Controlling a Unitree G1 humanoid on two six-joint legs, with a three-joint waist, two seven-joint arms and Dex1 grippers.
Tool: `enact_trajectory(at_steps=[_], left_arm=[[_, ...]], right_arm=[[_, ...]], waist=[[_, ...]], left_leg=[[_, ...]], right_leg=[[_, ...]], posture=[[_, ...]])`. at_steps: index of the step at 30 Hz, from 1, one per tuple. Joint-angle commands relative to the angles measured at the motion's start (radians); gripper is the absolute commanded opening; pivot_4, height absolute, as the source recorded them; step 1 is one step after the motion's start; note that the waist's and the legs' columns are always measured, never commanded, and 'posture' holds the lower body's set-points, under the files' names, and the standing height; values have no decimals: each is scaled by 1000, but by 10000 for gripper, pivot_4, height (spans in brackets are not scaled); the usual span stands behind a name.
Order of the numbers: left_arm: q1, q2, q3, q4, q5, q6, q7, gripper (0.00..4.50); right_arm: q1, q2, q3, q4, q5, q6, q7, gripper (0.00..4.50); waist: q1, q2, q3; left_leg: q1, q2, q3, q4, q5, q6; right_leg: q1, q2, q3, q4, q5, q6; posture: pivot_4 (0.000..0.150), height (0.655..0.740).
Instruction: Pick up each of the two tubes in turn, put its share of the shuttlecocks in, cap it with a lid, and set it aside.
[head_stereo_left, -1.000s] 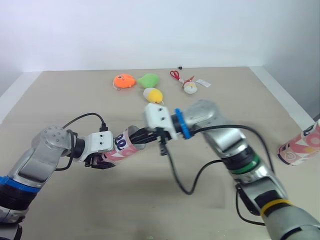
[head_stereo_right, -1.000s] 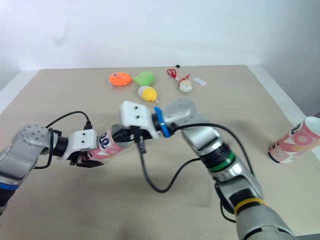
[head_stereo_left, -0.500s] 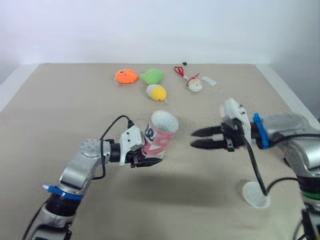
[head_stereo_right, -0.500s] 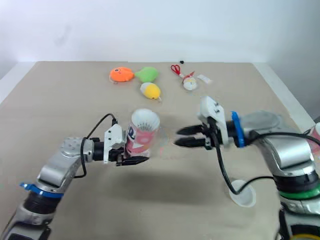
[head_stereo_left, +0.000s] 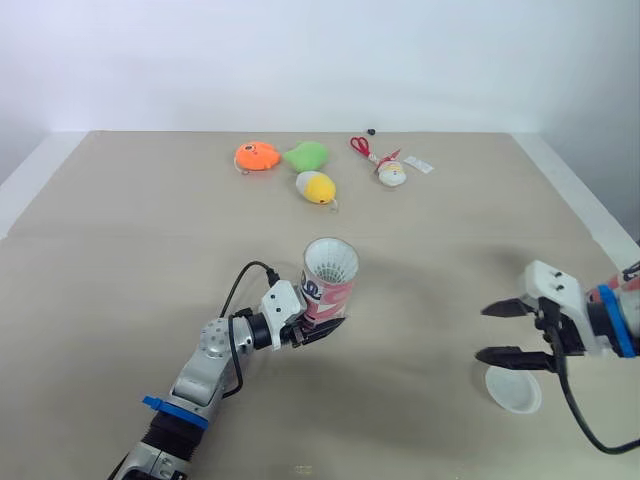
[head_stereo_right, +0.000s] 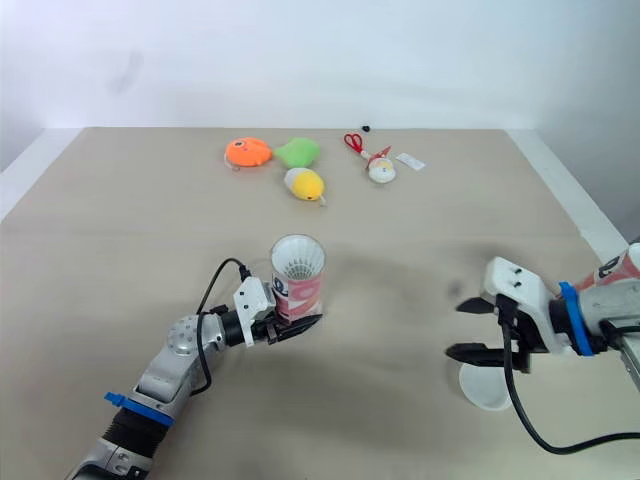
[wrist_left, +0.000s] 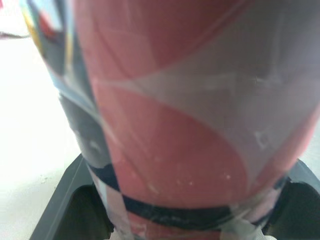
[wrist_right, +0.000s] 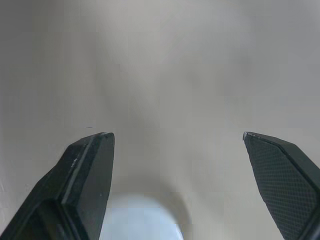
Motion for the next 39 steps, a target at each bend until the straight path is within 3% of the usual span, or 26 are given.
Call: enact_trajectory(at_steps=[1,14,18,20,24,29,32,35,39], left_arm=[[22,6,-22,102,36,10,23,28948],[41,16,-47,70,17,73,10,28948],[34,34,-60,63,31,79,-1,28948],[31,40,-60,55,27,83,-3,28948],[27,45,-59,44,19,95,-3,28948],[21,50,-62,44,17,98,-6,28948],[12,53,-63,47,15,99,-12,28948],[-3,50,-66,66,19,94,-16,28948],[-23,46,-63,96,24,82,-14,28948]], right_arm=[[24,-13,-5,32,-66,-90,-19,44050],[57,42,55,137,-125,-168,-41,44050],[61,53,84,149,-147,-188,-49,33395],[62,56,86,147,-141,-188,-50,21039],[76,57,77,131,-129,-179,-46,863],[36,71,38,67,-67,-139,-54,357],[-161,85,17,-60,79,7,-67,357],[-436,109,98,-126,131,117,-99,357],[-690,185,206,-177,169,218,-131,357]], waist=[[0,1,-1],[0,7,-7],[0,3,-12],[-1,0,-14],[-1,-4,-17],[-1,-5,-18],[-9,0,-16],[-18,15,-13],[-10,5,-15]], left_leg=[[2,0,1,0,0,0],[5,1,1,0,4,0],[6,1,0,-1,4,0],[7,2,1,-1,4,0],[7,3,1,-1,4,0],[7,4,1,-1,3,-1],[7,4,2,-1,3,-1],[7,3,6,-1,5,0],[6,5,0,-3,6,1]], right_leg=[[1,0,1,0,0,1],[4,3,3,1,0,4],[4,3,3,1,0,3],[5,4,2,1,0,4],[5,4,2,1,0,3],[5,4,2,0,0,1],[3,4,3,1,0,1],[2,4,7,1,3,5],[-1,5,-1,1,0,1]], posture=[[1500,7400],[1500,7400],[1500,7400],[1500,7400],[1500,7400],[1500,7400],[1500,7400],[1500,7400],[1500,7400]])
